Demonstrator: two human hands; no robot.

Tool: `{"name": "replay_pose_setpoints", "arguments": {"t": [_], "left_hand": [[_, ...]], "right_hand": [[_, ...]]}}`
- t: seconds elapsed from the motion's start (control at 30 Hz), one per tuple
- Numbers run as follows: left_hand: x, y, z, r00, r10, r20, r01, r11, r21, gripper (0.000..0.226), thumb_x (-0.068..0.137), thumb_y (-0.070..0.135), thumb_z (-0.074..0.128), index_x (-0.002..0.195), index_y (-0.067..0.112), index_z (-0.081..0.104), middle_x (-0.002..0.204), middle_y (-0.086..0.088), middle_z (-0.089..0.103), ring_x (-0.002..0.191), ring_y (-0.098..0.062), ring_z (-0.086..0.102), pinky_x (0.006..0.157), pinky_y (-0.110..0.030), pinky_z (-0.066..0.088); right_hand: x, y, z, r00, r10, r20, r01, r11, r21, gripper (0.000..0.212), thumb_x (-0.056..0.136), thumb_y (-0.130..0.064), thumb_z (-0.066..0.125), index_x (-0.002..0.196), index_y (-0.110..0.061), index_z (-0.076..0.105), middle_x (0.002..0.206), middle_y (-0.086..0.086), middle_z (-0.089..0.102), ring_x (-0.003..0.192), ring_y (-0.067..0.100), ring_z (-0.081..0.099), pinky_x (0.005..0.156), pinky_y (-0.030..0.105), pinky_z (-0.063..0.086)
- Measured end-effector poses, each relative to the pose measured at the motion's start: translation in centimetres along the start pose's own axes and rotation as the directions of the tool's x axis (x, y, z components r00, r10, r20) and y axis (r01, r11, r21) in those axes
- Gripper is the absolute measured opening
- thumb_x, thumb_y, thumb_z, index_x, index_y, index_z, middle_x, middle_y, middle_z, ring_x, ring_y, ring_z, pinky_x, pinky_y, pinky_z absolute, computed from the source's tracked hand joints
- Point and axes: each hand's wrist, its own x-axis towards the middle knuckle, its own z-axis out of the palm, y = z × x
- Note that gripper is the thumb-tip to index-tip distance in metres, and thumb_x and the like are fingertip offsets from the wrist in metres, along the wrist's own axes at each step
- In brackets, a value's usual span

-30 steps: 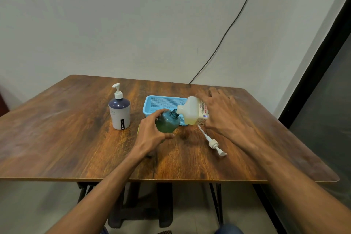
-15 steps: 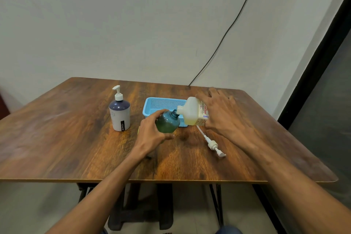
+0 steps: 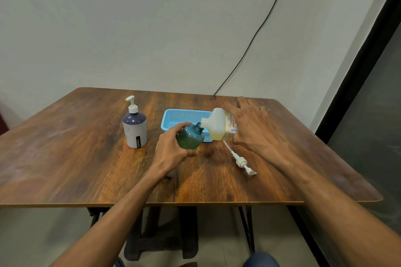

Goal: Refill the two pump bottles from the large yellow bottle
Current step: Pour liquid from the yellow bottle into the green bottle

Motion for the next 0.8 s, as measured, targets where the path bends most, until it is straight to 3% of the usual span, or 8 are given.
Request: {"name": "replay_pose_setpoints", "arguments": {"t": [0.27, 0.8], "left_hand": [[0.07, -0.03, 0.06, 1.0, -0.002, 0.006, 0.002, 1.0, 0.018, 0.087, 0.061, 0.018, 0.093, 0.138, 0.018, 0.053, 0.133, -0.002, 0.06, 0.115, -0.008, 0.05, 0.084, -0.002, 0.035], [0.09, -0.17, 0.02, 1.0, -0.004, 0.003, 0.004, 1.0, 0.014, 0.088, 0.062, 0.018, 0.093, 0.139, 0.018, 0.052, 0.135, -0.002, 0.059, 0.116, -0.008, 0.05, 0.082, 0.0, 0.037]], "right_hand": [[-0.12, 0.05, -0.03, 1.0, -0.007, -0.013, 0.007, 1.0, 0.017, 0.08, 0.068, -0.036, 0.08, 0.139, -0.029, 0.043, 0.125, 0.007, 0.048, 0.117, 0.027, 0.046, 0.09, 0.049, 0.042], [0.27, -0.02, 0.36, 1.0, 0.001, -0.025, -0.001, 1.0, 0.017, 0.082, 0.066, -0.036, 0.081, 0.139, -0.029, 0.044, 0.122, 0.007, 0.048, 0.114, 0.028, 0.047, 0.086, 0.047, 0.041]]}}
